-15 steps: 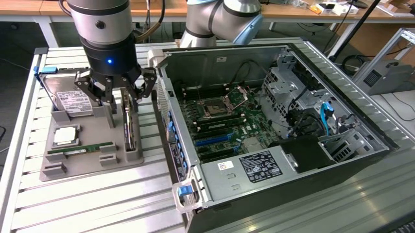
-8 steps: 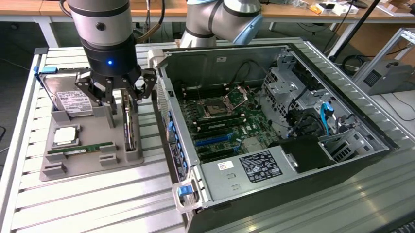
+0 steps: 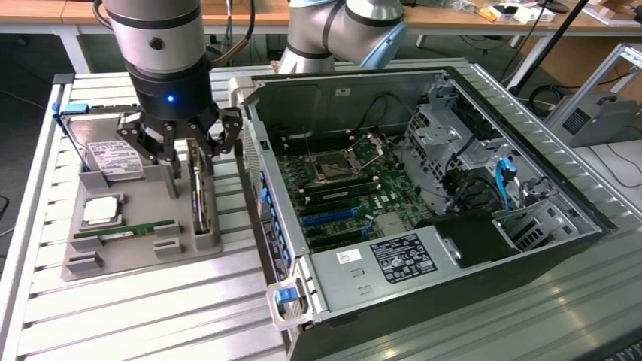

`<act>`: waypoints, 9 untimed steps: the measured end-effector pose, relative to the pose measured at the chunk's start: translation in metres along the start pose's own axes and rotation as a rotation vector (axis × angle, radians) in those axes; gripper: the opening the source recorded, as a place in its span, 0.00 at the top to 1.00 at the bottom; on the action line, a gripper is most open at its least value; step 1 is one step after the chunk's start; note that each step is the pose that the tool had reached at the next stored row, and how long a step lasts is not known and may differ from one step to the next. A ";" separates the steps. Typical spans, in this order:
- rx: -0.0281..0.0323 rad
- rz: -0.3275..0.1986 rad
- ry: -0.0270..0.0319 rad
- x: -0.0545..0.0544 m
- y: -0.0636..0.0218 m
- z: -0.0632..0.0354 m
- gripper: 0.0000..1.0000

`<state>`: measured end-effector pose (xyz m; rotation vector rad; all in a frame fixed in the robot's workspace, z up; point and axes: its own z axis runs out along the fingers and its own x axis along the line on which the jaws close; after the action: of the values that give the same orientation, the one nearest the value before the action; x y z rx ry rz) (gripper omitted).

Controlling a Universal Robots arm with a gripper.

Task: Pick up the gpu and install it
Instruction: 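Pick up the gpu and move the gpu toward the slot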

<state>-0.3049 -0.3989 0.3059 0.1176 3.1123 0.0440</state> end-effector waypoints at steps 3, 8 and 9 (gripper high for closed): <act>0.0001 0.000 0.0001 0.000 0.0000 0.0008 0.52; 0.0000 0.000 0.0000 0.000 -0.0001 0.0024 0.52; 0.0000 0.000 0.0001 0.000 -0.0001 0.0027 0.52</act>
<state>-0.3049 -0.3989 0.3032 0.1176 3.1124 0.0439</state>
